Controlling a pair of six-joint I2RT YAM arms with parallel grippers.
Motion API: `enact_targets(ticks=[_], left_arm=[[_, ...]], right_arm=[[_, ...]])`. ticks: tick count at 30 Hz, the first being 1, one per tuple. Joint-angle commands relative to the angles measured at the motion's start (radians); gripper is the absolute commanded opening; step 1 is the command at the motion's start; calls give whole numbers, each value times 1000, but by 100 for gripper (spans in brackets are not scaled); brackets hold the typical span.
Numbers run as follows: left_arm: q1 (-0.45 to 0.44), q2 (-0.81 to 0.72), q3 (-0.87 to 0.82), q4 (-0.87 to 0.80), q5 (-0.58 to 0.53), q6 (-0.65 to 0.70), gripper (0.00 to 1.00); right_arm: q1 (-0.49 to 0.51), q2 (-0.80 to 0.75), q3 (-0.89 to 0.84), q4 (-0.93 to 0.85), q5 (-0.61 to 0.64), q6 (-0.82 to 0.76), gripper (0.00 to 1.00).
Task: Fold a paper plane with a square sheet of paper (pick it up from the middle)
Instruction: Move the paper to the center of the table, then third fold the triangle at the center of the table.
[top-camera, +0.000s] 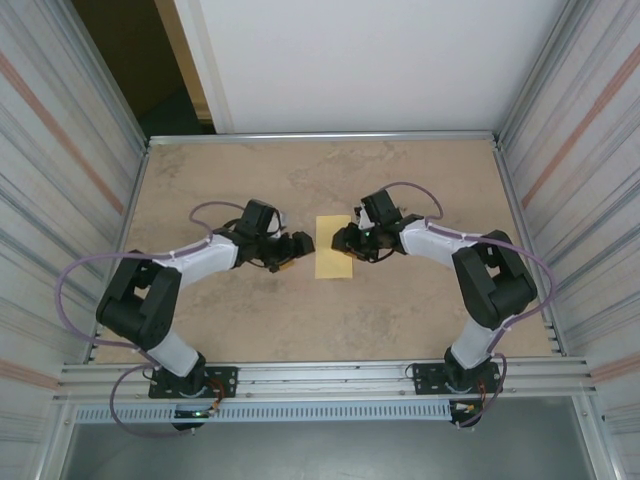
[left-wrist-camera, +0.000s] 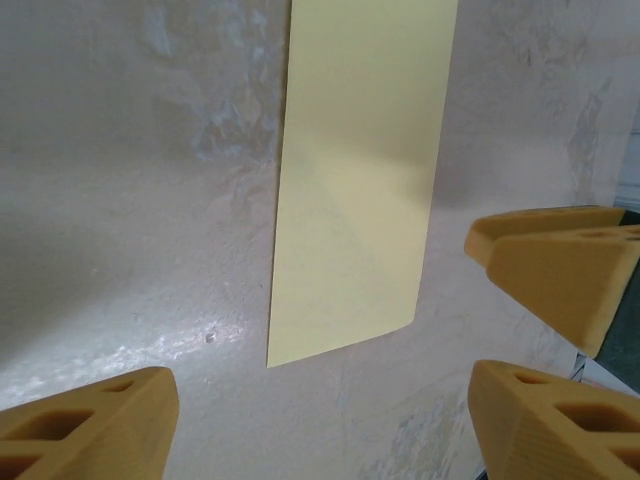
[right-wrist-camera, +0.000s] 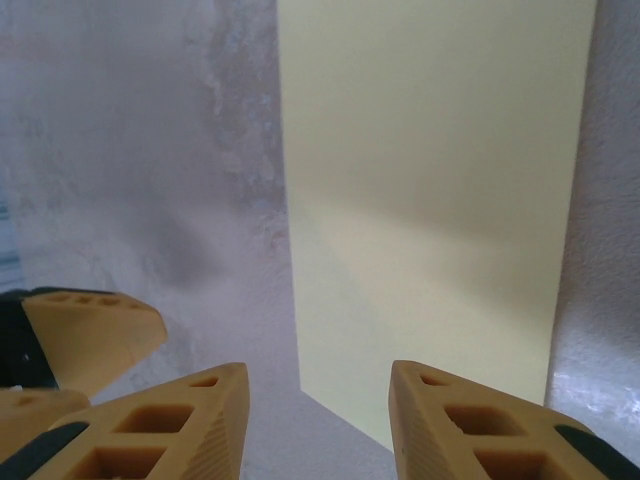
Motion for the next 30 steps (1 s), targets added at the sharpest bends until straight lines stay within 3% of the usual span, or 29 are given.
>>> enact_targets(ticks=[1,16,30], left_arm=[[-17,46,6,23,36,-41,69],[-65,143,44,21,73,-88,34],[-51,220,169,-71,12,-20,34]], right_arm=[[-14,56,-23,29,-1,71,41],[-47,145,-71,-13,6,63,34],[-53,155,-77,-19,6,44,30]])
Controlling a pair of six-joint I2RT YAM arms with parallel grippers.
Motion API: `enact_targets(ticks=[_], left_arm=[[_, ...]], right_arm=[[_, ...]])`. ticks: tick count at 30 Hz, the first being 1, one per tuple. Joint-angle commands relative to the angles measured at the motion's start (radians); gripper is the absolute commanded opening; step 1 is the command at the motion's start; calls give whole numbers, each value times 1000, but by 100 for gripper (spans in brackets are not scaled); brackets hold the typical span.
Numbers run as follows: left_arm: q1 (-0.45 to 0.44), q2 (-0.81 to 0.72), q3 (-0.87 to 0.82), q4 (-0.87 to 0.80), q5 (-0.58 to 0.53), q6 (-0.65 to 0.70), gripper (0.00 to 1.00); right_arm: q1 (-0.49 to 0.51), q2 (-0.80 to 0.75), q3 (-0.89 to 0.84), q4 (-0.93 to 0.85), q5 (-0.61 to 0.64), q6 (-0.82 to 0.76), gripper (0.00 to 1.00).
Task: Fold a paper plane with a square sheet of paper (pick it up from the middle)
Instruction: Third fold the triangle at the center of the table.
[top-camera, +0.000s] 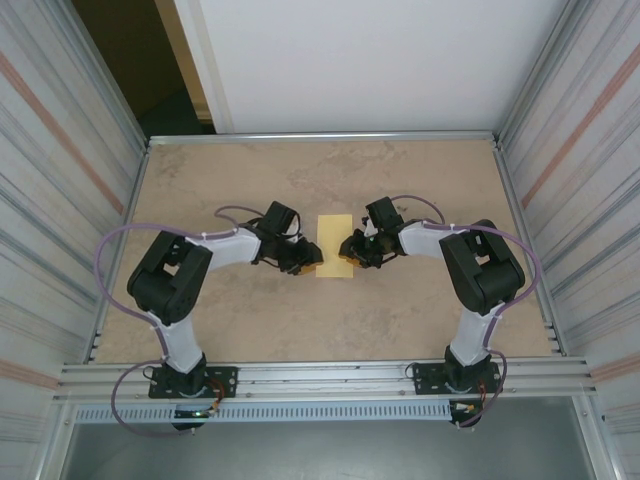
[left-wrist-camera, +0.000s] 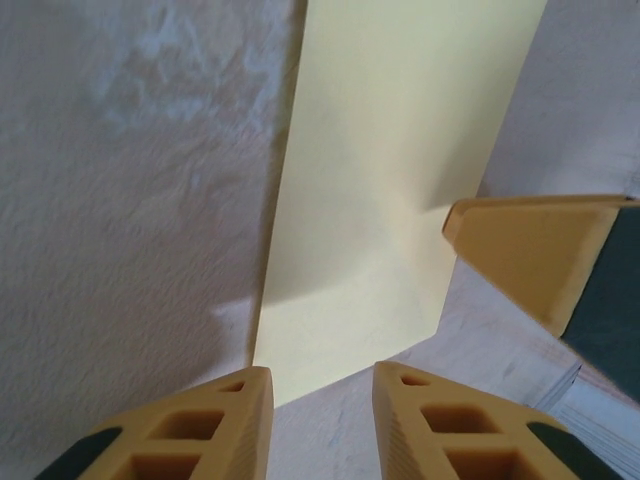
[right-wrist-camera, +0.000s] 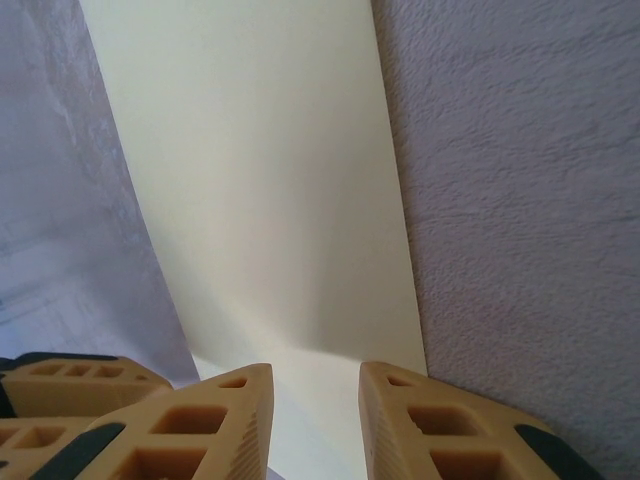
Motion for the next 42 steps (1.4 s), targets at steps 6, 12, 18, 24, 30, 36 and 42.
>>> enact_targets(ticks=[6,12,18,24,30,36,42], left_arm=[[38,58,116,-65,-48,95,35],[50,117,189,-103,-74,151,35],[50,156,217,-109,-73,164,36],[40,166,220,-131,-71,178,38],[23,190,248,-157,-38,202,36],[24,152,233,-154,21,208,34],[38,92,162,-86,121,186,34]], right_arm=[[-7,64,-36,-67,34,-19,30],[-6,70,-39,-57,29,-19,30],[-8,73,-43,-54,29,-20,30],[-10,75,-50,-51,32,-19,30],[-11,81,-53,-48,31,-16,30],[-15,80,-56,-48,35,-13,30],[-16,80,-57,-48,37,-12,30]])
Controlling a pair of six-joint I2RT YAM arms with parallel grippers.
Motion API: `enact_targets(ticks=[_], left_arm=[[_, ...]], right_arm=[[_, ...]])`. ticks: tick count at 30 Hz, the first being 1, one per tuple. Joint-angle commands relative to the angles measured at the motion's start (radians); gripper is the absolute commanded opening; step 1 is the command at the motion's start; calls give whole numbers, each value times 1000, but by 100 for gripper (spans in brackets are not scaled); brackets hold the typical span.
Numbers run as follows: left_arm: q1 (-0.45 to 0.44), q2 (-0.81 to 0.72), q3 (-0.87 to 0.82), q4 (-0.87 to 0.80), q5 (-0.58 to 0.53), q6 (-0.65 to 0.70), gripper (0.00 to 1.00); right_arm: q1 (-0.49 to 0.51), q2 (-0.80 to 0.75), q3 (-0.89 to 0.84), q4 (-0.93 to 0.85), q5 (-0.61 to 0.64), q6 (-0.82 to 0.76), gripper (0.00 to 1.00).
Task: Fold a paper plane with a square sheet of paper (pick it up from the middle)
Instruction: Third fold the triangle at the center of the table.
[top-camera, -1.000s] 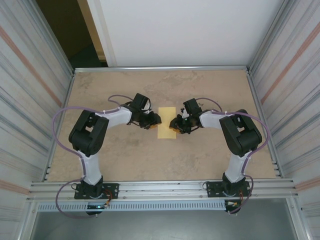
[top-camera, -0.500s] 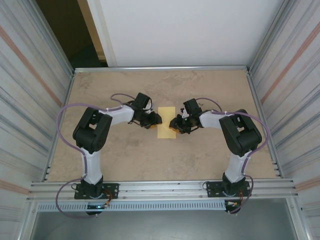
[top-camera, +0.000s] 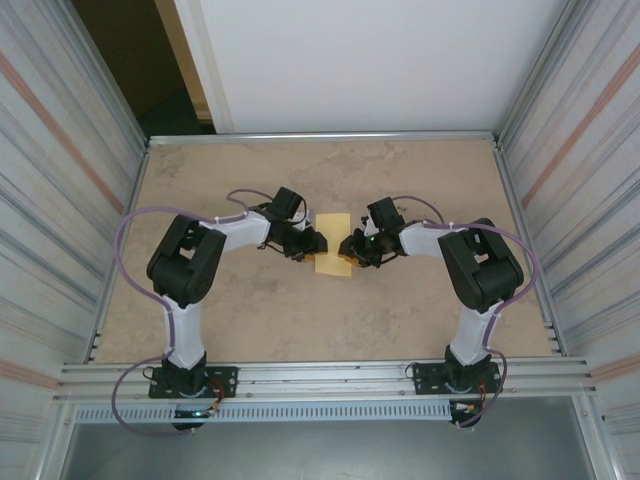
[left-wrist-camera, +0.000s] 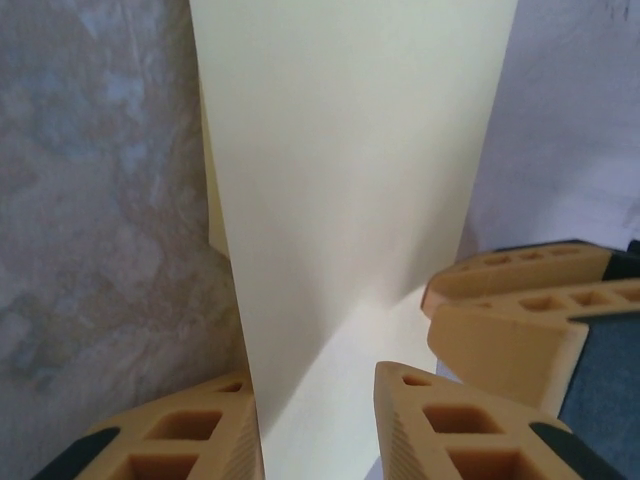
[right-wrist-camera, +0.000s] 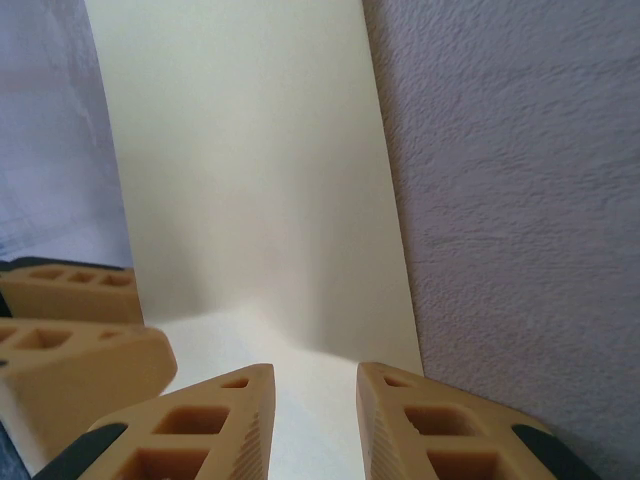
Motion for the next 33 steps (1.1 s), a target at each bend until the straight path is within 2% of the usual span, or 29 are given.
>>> enact_targets(ticks=[1,18,22,27,33], left_arm=[[7,-63,-38,27,79,0,34],[45,8,8,64,83,-41,22],[50,24,20,68,93,-52,16],[52,20,20,53,82,-68,4],[54,-6,11,49,70,-118,2]], right_arm=[[-4,65,-47,-97,78,-12,30],[-10,59,-49,-86,73,-26,31],[-11,47,-50,-81,73,-34,32],[-14,-28,-34,-78,91,-85,40],[27,-181,20,-136,197,-310,54]])
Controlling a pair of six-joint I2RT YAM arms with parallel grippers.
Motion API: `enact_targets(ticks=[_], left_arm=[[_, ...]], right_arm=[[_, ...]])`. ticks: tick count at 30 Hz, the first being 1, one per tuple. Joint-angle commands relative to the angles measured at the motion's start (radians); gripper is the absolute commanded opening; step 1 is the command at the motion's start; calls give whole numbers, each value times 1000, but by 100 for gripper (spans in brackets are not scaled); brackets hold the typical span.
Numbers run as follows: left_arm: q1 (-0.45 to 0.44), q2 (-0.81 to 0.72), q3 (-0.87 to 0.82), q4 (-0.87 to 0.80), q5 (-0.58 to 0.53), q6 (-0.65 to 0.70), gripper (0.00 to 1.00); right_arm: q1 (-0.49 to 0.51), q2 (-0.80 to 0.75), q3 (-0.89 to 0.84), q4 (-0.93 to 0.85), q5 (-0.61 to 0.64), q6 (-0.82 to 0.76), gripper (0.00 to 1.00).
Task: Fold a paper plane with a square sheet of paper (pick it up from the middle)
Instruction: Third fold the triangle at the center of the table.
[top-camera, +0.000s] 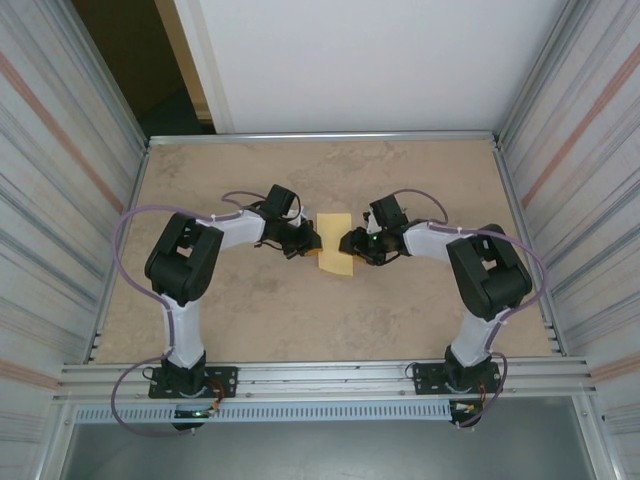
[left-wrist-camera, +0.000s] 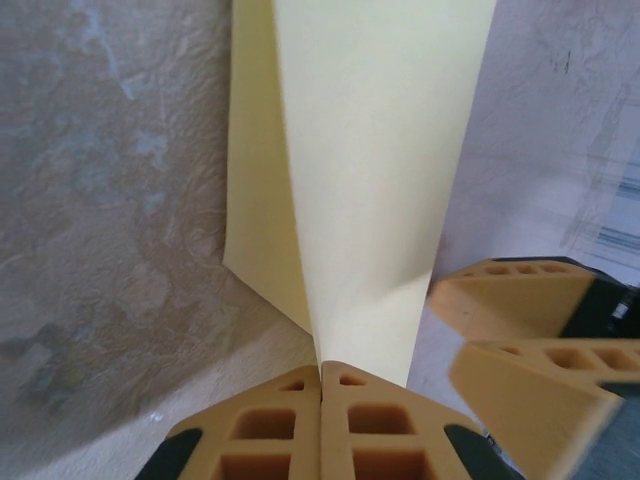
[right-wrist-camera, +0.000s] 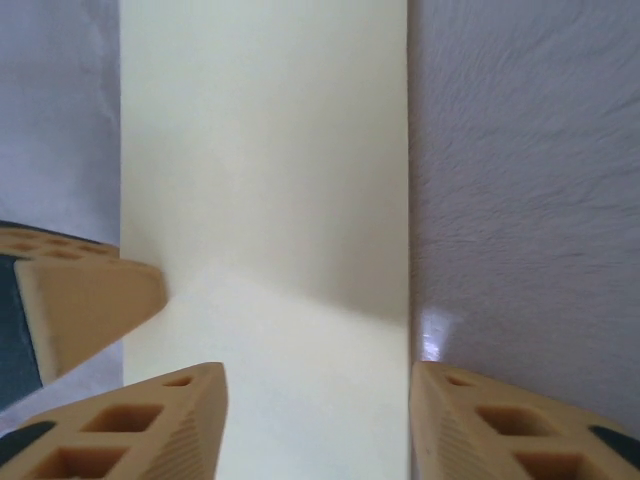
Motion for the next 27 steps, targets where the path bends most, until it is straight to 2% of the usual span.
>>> enact_targets(ticks=[1,5,9,14,19,27], left_arm=[[9,-23,12,-14,4,-40,2],[8,-30,21,-33,2,-60,3],[6,-34,27,-38,10,-87,3],[9,-42,31,-38,34,-142,3],[9,-46,35,-36,53,-183,3],[12,-46,28,-44,60,-201,3]], right_arm=[[45,-97,33,-83,123,-212,56],[165,-155,13,-71,291,-403,61],[261,-178,-26,-6,380,-500,65],[357,-137,-39,53,514,-588,68],[400,-79,-32,90,593,-642,68],[411,-53,-58,161,636,-687,62]])
